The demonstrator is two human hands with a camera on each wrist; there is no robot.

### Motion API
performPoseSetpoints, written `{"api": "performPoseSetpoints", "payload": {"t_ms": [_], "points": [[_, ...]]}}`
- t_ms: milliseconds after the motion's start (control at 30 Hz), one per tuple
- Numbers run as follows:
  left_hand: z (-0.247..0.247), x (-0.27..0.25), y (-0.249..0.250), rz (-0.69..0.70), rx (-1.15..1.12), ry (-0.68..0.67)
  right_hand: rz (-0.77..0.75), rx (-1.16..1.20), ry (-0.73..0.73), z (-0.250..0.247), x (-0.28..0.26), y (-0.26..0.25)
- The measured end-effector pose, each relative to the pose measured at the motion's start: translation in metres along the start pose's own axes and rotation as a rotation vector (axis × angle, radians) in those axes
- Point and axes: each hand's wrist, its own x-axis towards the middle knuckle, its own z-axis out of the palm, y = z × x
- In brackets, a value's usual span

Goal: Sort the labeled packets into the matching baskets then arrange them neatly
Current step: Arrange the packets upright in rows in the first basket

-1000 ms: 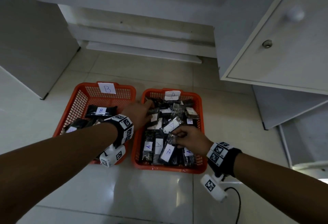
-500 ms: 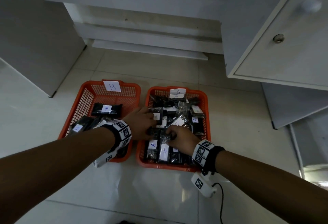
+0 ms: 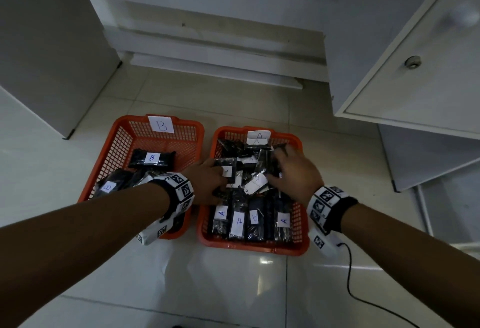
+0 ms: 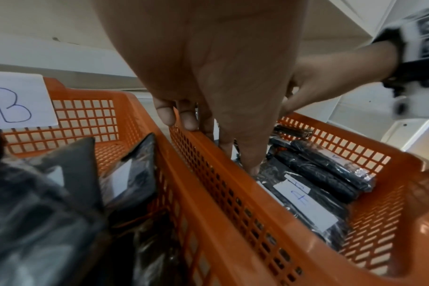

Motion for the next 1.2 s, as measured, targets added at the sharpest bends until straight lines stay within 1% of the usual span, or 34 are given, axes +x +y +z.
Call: {"api": "performPoseSetpoints", "payload": {"t_ms": [33,67,100,133,233,333,467,500,567,633,700,767,800,833,900,933,1033,1067,1133,1200], "points": [[0.000,0.000,-0.001,0.002,0.000,0.006,0.032,-0.095,-0.054,-0.002,0.006,0.012],[0.001,0.000,-0.002,0.004,-0.009,0.014,0.057,-0.136,-0.114,-0.002,0.011,0.022],[0.001,-0.001,-0.004,0.009,-0.028,0.024,0.076,-0.133,-0.154,-0.003,0.015,0.029],[0.002,-0.001,-0.005,0.019,-0.051,0.037,0.082,-0.118,-0.163,-0.002,0.018,0.033],[0.004,-0.001,-0.008,0.027,-0.127,0.094,0.031,-0.095,-0.048,-0.006,0.021,0.036],[0.006,0.006,-0.009,0.018,-0.215,0.194,-0.011,-0.068,0.100,-0.019,0.019,0.035],[-0.005,0.015,-0.003,-0.026,-0.484,0.371,-0.099,-0.023,0.216,-0.028,0.010,0.025],[-0.012,0.016,0.002,-0.050,-0.559,0.395,-0.125,-0.013,0.244,-0.030,0.006,0.022],[-0.024,0.021,0.011,-0.119,-0.724,0.380,-0.190,0.011,0.310,-0.031,-0.002,0.014],[-0.037,0.025,0.022,-0.204,-0.955,0.323,-0.292,0.019,0.364,-0.030,-0.010,0.004],[-0.046,0.030,0.030,-0.243,-1.118,0.318,-0.387,0.002,0.346,-0.026,-0.017,-0.005],[-0.054,0.031,0.035,-0.244,-1.138,0.334,-0.443,0.045,0.294,-0.019,-0.021,-0.012],[-0.055,0.032,0.036,-0.246,-1.130,0.334,-0.442,0.127,0.263,-0.017,-0.023,-0.014],[-0.053,0.033,0.036,-0.249,-1.135,0.331,-0.412,0.248,0.225,-0.015,-0.025,-0.015],[-0.047,0.034,0.032,-0.263,-1.159,0.310,-0.299,0.503,0.145,-0.015,-0.028,-0.015],[-0.044,0.034,0.030,-0.270,-1.158,0.297,-0.243,0.588,0.134,-0.016,-0.028,-0.016],[-0.040,0.031,0.026,-0.227,-1.155,0.247,-0.101,0.714,0.219,-0.015,-0.021,-0.014],[-0.039,0.029,0.026,-0.202,-1.154,0.225,-0.058,0.779,0.201,-0.015,-0.017,-0.013],[-0.037,0.026,0.028,-0.173,-1.159,0.199,0.029,0.925,0.054,-0.018,-0.010,-0.010],[-0.036,0.024,0.030,-0.177,-1.115,0.191,0.069,0.991,-0.080,-0.020,-0.007,-0.006]]}}
